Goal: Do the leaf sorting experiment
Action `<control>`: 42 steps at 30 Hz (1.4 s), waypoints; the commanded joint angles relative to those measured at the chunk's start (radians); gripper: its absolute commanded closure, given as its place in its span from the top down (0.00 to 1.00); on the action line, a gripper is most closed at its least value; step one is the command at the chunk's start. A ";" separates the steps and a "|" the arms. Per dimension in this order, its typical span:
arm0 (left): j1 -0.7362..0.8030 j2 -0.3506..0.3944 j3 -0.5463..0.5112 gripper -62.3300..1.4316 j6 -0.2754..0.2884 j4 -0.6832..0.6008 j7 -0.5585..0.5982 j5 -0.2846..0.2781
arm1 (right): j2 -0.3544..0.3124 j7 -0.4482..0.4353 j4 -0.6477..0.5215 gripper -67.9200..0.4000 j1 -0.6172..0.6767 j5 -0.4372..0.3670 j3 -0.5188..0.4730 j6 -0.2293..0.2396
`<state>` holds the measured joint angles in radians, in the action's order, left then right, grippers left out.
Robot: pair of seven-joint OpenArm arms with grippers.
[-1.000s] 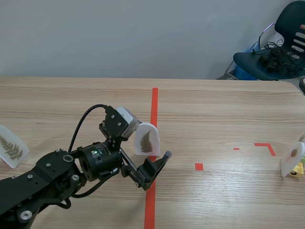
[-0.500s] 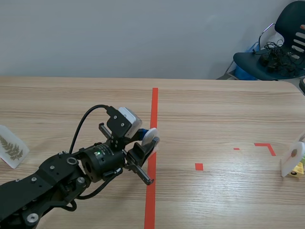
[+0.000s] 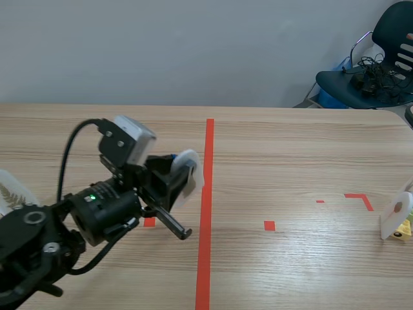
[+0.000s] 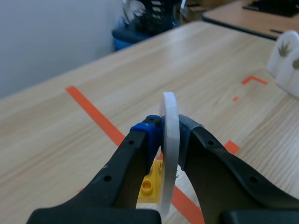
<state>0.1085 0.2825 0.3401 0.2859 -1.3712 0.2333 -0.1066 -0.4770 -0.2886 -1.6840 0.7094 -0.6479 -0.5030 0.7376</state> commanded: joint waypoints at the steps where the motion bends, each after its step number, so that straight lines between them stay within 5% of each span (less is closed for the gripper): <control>1: 0.074 0.013 -0.061 0.07 -0.003 -0.066 -0.008 -0.033 | -0.011 -0.020 -0.006 1.00 -0.014 -0.019 -0.008 0.008; 5: 0.237 0.017 -0.214 0.07 -0.004 -0.178 -0.010 -0.129 | -0.011 -0.020 -0.006 1.00 -0.014 -0.019 -0.008 0.008; 10: 0.337 0.012 -0.362 0.07 -0.013 -0.153 -0.009 -0.224 | -0.011 -0.020 -0.006 1.00 -0.014 -0.019 -0.008 0.008; 16: 0.297 0.012 -0.460 0.07 -0.015 -0.003 0.010 -0.238 | -0.010 -0.020 -0.006 1.00 -0.014 -0.019 -0.008 0.008; 29: 0.111 0.015 -0.503 0.08 -0.039 0.310 0.096 -0.249 | -0.010 -0.020 -0.006 1.00 -0.014 -0.019 -0.008 0.008; 32: 0.107 0.018 -0.521 0.21 -0.037 0.321 0.096 -0.249 | -0.010 -0.020 -0.006 1.00 -0.014 -0.019 -0.008 0.008; 37: 0.113 0.038 -0.527 0.67 -0.013 0.312 0.103 -0.251 | -0.010 -0.020 -0.006 1.00 -0.014 -0.019 -0.008 0.008; 42: 0.163 0.070 -0.569 0.95 0.184 0.182 0.107 -0.340 | -0.010 -0.020 -0.006 1.00 -0.014 -0.019 -0.008 0.008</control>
<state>0.2642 0.3321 -0.2008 0.4526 -1.1252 0.3183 -0.4366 -0.4770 -0.2886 -1.6840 0.7094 -0.6483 -0.5030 0.7376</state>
